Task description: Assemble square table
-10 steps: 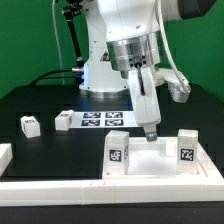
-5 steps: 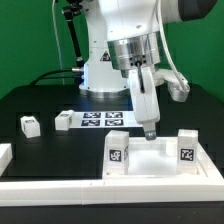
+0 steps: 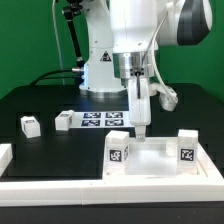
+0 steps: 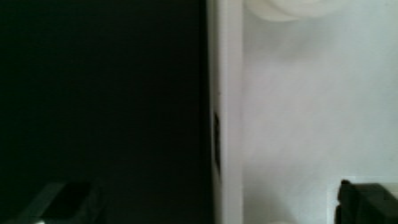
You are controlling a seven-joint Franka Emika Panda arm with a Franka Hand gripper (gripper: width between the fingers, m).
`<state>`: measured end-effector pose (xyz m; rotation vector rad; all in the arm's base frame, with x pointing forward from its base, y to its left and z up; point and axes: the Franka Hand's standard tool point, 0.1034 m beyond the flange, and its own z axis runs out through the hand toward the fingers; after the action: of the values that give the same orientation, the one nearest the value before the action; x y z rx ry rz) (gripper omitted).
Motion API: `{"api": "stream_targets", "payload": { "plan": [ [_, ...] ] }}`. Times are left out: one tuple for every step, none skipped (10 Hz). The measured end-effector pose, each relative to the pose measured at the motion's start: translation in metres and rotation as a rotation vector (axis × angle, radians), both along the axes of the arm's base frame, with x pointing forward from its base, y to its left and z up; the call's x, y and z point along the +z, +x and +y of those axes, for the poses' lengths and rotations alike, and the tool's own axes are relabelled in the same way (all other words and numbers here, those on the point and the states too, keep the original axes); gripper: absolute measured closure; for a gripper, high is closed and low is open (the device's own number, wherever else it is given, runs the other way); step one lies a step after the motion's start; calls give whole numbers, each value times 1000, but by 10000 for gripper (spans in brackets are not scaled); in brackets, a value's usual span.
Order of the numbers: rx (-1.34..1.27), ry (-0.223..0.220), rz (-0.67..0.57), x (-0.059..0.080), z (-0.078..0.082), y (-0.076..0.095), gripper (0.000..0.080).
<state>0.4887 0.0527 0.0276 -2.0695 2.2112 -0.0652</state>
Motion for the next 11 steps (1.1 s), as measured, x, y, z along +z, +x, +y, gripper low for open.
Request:
{"api": "stream_targets", "payload": {
  "plan": [
    [1,-14,-3,-6,-1,1,151],
    [8,-18,5,-14,2,1,151],
    [9,-21,6,-19,2,5,151],
    [17,-20,9,-21,2,6,151],
    [18,-20,8,-20,2,7,151],
    [19,-20,8,-20,2,7,164],
    [19,-20,8,-20,2,7,164],
    [19,-20,8,-20,2,7,342],
    [19,-20,8,-20,2,7,516],
    [19,-20,9,-21,2,7,516],
    [20,-20,16,-22,2,4,704]
  ]
}}
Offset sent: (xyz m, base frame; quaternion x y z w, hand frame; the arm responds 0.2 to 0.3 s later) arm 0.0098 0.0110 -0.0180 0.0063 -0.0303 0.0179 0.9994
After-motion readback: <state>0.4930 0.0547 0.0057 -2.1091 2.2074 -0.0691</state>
